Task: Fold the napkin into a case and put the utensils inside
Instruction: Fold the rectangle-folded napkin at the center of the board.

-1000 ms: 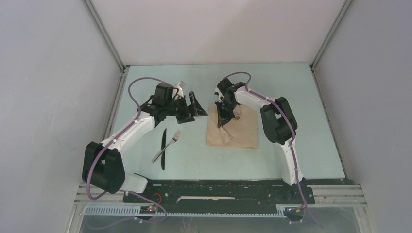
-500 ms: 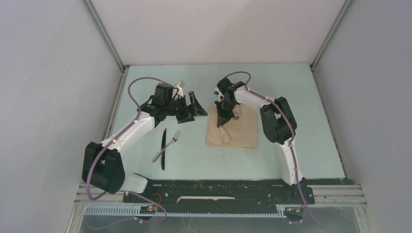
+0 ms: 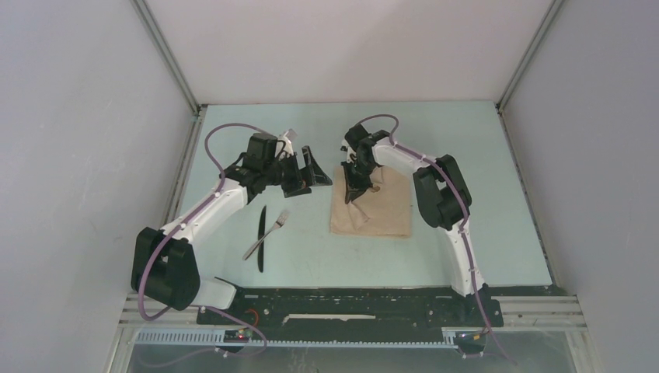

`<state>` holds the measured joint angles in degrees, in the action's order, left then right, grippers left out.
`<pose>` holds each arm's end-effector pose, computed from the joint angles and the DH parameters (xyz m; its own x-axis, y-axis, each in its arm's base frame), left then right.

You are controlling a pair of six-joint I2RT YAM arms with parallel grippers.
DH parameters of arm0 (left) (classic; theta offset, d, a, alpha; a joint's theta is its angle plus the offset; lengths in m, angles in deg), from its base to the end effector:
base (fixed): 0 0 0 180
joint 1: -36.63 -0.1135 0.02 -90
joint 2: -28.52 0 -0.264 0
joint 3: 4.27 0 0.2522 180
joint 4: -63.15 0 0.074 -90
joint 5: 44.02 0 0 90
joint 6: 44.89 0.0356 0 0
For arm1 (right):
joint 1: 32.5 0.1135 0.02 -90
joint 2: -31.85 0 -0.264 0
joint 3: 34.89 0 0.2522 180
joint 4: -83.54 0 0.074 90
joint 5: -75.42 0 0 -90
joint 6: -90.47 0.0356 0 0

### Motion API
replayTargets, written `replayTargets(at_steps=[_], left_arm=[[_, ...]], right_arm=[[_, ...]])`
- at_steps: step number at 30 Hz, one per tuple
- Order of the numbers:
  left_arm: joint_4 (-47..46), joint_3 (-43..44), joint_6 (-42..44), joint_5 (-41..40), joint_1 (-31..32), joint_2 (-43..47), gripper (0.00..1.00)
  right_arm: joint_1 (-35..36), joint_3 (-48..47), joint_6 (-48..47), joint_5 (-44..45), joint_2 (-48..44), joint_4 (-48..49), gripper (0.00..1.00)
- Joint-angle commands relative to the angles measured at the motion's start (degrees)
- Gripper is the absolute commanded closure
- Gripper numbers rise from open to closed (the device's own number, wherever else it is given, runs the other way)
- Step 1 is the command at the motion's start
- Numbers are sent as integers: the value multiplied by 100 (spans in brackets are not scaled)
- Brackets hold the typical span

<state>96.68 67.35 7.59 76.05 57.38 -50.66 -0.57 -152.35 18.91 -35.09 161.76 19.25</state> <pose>0.2737 -0.1228 0.2707 -0.8893 -0.2267 -0.3972 0.1490 0.6776 -0.7202 0.3840 0.2540 0.1571 -0.9619 -0.2504 -0.1097 -0.2733 0.8766 0.3961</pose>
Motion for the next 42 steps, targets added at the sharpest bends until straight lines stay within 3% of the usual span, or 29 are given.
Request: replayTargets(at_steps=[1,6,12,16,22,27,30,36,42], left_arm=[[-170,-21,25,72,-36,183,2],[-178,-30,25,69,-36,193,2],[-182,-37,43,35,-35,186,2],[-183,-55,60,-13,-34,175,2],[-175,-56,111,-121,-36,179,2],[-134,-86,83,-171,53,168,2],[-69,-50,70,-183,323,105,1],[-137,-189,-40,-466,975,-229,5],[-202,-468,-107,-930,1190,-526,21]], right_arm=[[104,-236,92,-108,68,-50,95],[121,-274,90,-114,59,-123,86],[176,-291,281,-25,-524,-204,52],[138,-275,344,60,-1125,-341,41],[2,617,383,115,-2052,-202,38],[-740,3121,1407,-487,-3348,1991,36],[-1116,4025,1673,-799,-3639,2909,30],[-1669,4319,1434,-1271,-3187,3398,31],[-1976,4324,1345,-1524,-2864,3691,31]])
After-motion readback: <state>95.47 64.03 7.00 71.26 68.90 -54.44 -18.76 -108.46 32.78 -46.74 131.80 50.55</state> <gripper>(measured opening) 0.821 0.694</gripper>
